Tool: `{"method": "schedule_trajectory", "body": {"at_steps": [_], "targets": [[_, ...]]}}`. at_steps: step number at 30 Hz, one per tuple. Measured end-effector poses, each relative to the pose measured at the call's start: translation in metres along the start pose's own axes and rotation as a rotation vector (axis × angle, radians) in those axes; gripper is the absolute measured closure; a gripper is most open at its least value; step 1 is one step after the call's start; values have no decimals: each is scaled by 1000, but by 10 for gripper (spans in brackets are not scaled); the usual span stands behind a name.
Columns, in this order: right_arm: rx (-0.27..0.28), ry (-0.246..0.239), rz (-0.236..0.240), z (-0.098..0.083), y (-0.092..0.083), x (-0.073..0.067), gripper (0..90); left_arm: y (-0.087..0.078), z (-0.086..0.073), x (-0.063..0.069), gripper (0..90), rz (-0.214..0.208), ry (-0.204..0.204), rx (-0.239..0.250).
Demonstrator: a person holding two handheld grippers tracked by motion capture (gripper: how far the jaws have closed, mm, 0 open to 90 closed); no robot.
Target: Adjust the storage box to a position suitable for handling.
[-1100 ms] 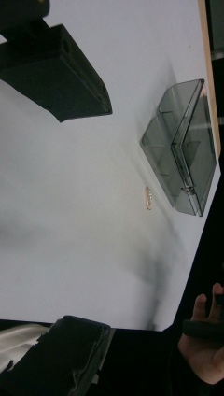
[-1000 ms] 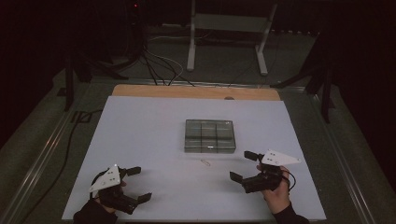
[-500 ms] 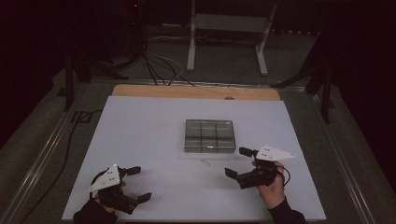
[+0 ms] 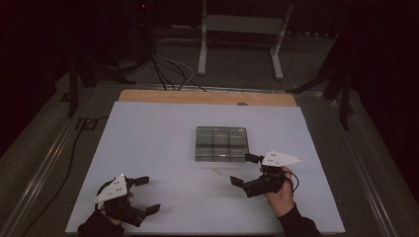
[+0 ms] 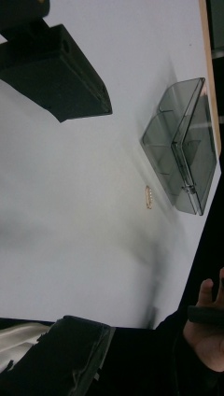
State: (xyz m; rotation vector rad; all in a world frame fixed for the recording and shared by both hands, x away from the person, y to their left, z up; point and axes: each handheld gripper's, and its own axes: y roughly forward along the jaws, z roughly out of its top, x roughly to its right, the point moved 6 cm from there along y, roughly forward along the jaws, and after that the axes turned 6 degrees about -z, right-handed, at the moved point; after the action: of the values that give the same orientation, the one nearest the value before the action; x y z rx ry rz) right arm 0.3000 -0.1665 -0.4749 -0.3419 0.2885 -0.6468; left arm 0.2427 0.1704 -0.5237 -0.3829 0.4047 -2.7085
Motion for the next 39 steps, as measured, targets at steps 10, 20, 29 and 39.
{"method": "schedule_trajectory", "body": {"at_steps": [10,20,29,39], "targets": [[-19,-3,37,2,18,-6,0,0,0,0,7,-1,1,-2],[-40,-29,66,2,39,-12,0,0,0,0,7,-2,-1,-2],[-99,24,87,-4,54,-11,0,0,0,0,7,-4,-1,3],[-193,35,34,-17,72,-2,235,0,-1,0,7,-6,-3,-1]]}}
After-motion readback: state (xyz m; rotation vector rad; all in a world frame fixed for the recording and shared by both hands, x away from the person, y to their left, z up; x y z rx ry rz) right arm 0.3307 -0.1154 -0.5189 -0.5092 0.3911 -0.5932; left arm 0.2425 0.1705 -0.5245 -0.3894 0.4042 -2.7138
